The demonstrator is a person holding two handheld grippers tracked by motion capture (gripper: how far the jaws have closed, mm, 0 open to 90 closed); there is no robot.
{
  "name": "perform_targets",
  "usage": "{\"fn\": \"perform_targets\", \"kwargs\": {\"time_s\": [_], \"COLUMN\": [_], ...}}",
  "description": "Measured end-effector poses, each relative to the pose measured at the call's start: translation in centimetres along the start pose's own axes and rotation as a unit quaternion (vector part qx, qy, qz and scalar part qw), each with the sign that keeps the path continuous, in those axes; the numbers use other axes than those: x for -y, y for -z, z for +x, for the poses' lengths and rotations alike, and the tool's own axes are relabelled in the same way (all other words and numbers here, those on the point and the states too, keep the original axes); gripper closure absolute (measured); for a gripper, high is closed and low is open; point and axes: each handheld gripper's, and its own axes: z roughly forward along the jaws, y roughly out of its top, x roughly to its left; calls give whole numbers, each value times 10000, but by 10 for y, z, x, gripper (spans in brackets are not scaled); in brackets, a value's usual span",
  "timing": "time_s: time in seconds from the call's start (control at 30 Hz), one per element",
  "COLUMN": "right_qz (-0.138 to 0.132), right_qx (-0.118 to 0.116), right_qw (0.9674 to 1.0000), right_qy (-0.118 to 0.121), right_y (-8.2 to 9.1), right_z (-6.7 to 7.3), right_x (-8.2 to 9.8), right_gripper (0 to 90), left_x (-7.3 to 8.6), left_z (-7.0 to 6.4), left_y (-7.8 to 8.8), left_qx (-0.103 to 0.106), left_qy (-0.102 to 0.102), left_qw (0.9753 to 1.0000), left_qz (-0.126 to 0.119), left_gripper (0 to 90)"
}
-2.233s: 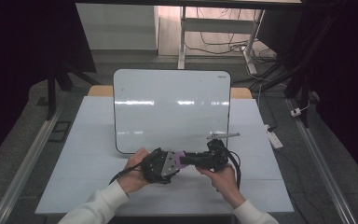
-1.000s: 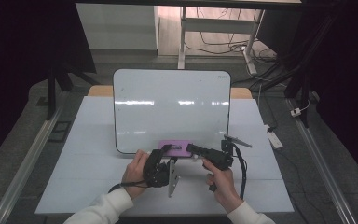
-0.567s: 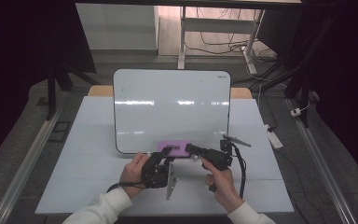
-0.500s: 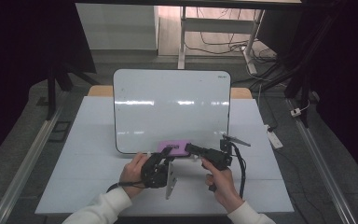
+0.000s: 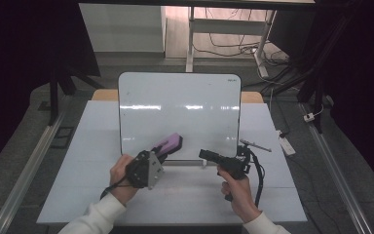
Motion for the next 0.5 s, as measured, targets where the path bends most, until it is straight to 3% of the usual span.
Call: {"fn": "perform_targets", "kwargs": {"time_s": [0.03, 0.1, 0.13, 0.17, 0.23, 0.27, 0.3, 0.33, 0.4, 0.43, 0.5], "right_qz": [16, 123, 117, 130, 171, 177, 172, 175, 121, 95, 70], "right_qx": [72, 339, 451, 672, 873, 1032, 1235, 1334, 1603, 1709, 1861], "right_qw": [9999, 9969, 9946, 9897, 9827, 9764, 9675, 9627, 9467, 9407, 9317], "right_qy": [116, 702, 928, 1260, 1626, 1886, 2200, 2347, 2792, 2929, 3118], "right_y": [2, 10, 12, 16, 22, 25, 29, 31, 39, 42, 48], "right_z": [-1, -3, -4, -6, -10, -11, -13, -13, -16, -17, -20], "right_x": [1, 5, 7, 8, 9, 10, 11, 11, 13, 14, 15], "right_gripper": [339, 314, 310, 304, 293, 292, 291, 290, 288, 288, 289], "left_x": [7, 17, 24, 28, 35, 39, 41, 43, 47, 49, 53], "left_z": [7, 17, 23, 28, 35, 39, 41, 44, 48, 50, 55], "left_y": [3, 6, 7, 8, 8, 8, 8, 8, 7, 6, 3], "left_qx": [48, 130, 171, 224, 318, 328, 332, 328, 295, 273, 206], "left_qy": [307, 710, 1004, 1225, 1587, 1808, 1915, 2080, 2325, 2385, 2586], "left_qw": [9995, 9972, 9945, 9918, 9862, 9822, 9801, 9766, 9710, 9694, 9639], "left_qz": [68, 170, 234, 283, 345, 376, 394, 425, 474, 506, 603], "left_gripper": [670, 670, 670, 670, 669, 669, 669, 669, 668, 668, 668]}}
